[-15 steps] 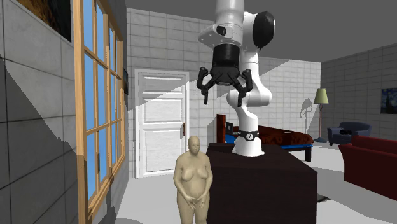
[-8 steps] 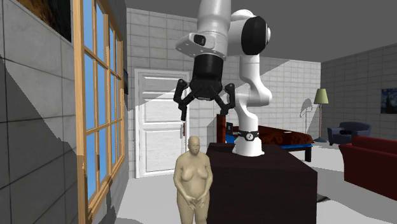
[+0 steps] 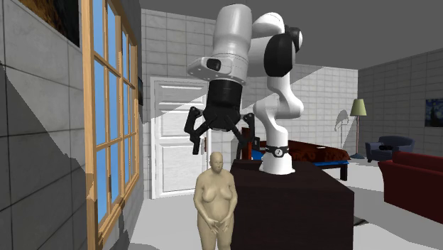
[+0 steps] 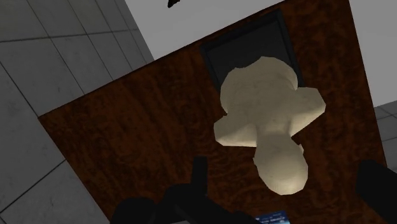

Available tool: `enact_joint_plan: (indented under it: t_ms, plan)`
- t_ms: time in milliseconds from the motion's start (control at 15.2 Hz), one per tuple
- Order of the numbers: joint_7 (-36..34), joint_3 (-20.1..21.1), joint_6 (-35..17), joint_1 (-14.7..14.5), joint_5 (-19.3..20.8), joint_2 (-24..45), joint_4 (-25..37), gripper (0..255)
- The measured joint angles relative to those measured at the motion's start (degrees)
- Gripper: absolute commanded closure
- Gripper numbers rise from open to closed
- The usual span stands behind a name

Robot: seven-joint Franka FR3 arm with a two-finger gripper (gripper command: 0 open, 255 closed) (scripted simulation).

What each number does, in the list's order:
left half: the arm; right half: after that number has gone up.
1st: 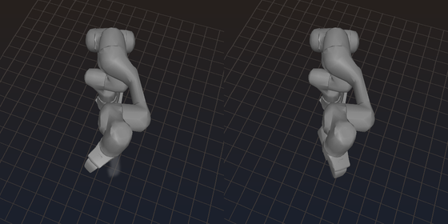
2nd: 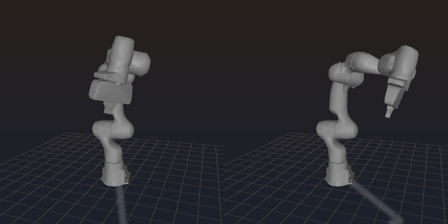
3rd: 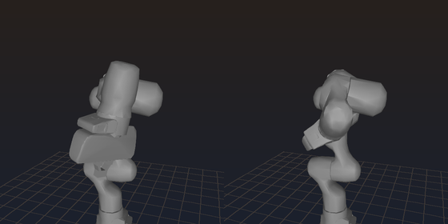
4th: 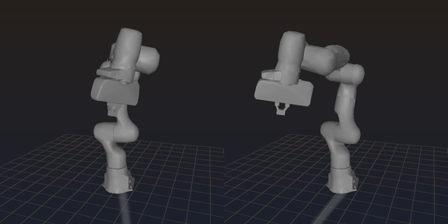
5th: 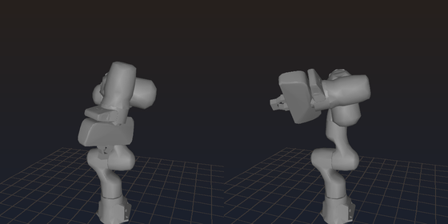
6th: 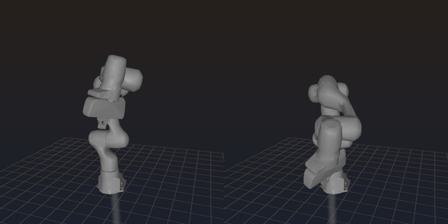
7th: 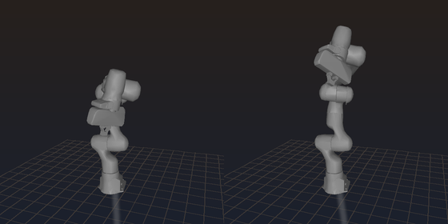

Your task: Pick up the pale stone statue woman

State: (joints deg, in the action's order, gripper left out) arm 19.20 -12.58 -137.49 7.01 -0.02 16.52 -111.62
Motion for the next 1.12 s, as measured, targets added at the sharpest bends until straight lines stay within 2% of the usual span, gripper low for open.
enact_joint_plan:
  t_ms: [66, 132, 792, 1122]
  plan:
    - [0.0, 0.0, -0.6, 0.0, -0.1, 0.4, -0.2, 0]
    - [0.0, 0.1, -0.8, 0.0, -0.1, 0.5, -0.2, 255]
    - [0.1, 0.1, -1.0, 0.1, -0.2, 0.7, -0.3, 255]
    - [0.0, -0.1, 1.7, 0.0, 0.2, -0.9, 0.8, 255]
